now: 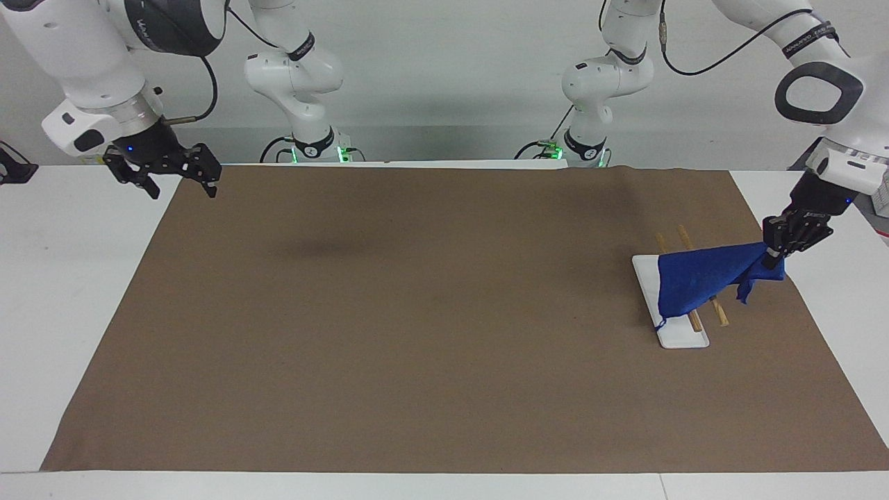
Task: Right arm passes towel to left arm to hang
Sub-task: 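Release the towel onto the rack and withdraw the left gripper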
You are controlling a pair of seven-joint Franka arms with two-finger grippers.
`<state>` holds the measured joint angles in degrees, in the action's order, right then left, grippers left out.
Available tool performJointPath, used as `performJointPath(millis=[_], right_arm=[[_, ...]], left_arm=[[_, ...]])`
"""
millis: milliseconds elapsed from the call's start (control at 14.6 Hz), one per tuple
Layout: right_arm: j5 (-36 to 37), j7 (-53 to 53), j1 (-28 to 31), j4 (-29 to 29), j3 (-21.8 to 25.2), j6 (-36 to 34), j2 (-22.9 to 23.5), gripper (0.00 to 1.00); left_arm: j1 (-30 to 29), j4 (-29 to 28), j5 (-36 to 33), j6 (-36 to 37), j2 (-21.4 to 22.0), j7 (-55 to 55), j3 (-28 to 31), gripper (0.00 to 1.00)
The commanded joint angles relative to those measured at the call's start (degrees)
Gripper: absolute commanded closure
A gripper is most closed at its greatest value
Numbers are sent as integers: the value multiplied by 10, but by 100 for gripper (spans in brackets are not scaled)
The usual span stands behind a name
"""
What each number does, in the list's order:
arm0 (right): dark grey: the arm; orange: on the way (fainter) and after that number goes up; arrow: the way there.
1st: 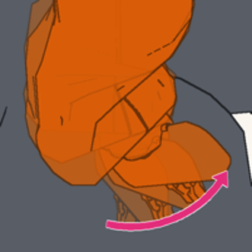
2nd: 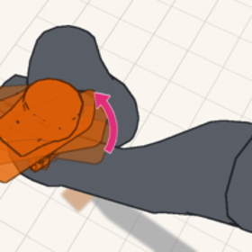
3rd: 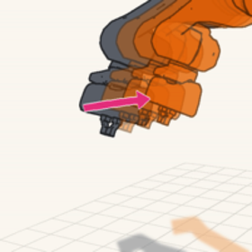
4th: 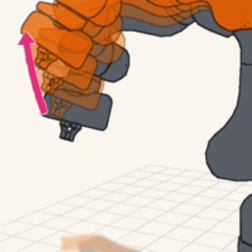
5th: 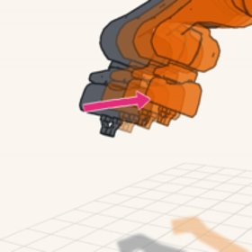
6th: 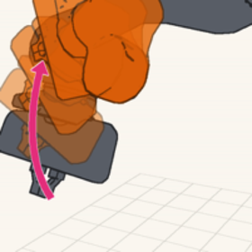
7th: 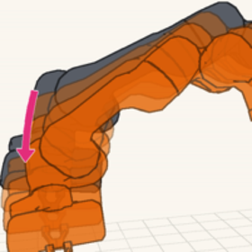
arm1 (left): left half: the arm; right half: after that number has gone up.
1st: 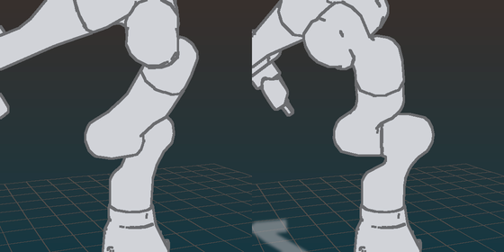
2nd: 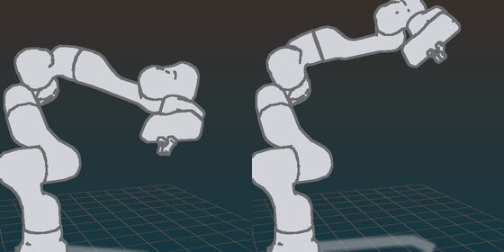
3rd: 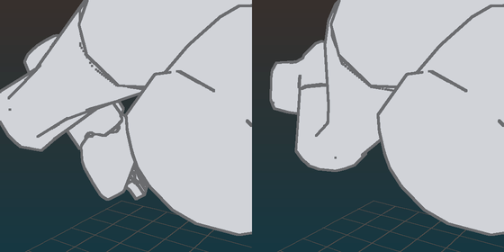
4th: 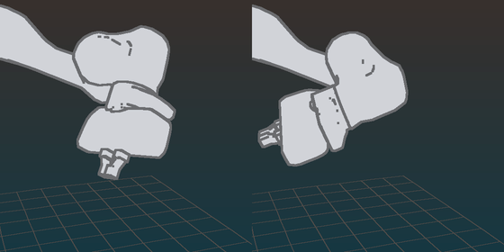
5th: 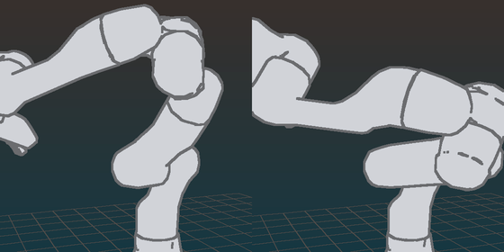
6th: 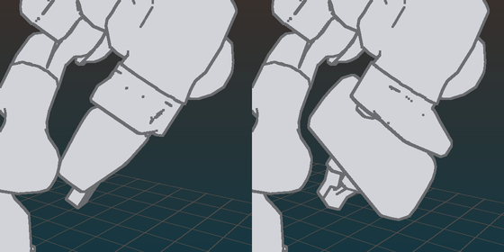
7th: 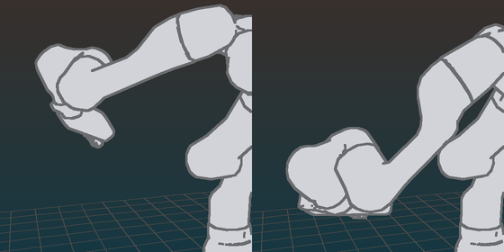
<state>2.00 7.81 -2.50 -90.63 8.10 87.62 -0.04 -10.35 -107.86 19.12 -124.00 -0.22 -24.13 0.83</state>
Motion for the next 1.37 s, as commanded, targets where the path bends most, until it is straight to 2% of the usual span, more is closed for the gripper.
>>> performJointPath(millis=[0, 275, 412, 480, 549, 618, 686, 892, 1029, 1304], right_arm=[[-1, -3, 6, 0, -3, -18, 0, 1], [-1, -3, 6, 0, -3, -18, 0, 1], [-1, -3, 5, 0, -3, -18, 0, 1], [-1, -3, 5, 0, -3, -18, 0, 1], [-1, -3, 6, 0, -3, -18, 0, 1], [-1, -3, 7, 0, -3, -18, 0, 1], [-1, -3, 7, 0, -3, -18, 0, 1], [-1, -3, 3, 0, -3, -18, 0, 1], [-1, -3, 0, 0, -3, -18, 0, 1], [-1, -3, 2, 0, -3, -18, 0, 1]], left_arm=[[-15, -28, -4, -8, 7, -29, -1, 100], [-12, -46, -5, -5, 10, 18, 1, 100], [-14, -79, -5, -7, 28, 33, 1, 96], [-16, -89, -5, -6, 33, 34, 1, 90], [-16, -92, -5, -3, 36, 34, 2, 74], [-16, -89, -14, -2, 35, 34, 1, 47], [-13, -84, -28, -2, 33, 43, 1, 1], [-6, -75, -36, 8, 34, 105, 1, 0], [-5, -51, -72, 34, 31, 109, 0, 0], [-3, 14, -134, 148, 25, 169, -5, 0]])
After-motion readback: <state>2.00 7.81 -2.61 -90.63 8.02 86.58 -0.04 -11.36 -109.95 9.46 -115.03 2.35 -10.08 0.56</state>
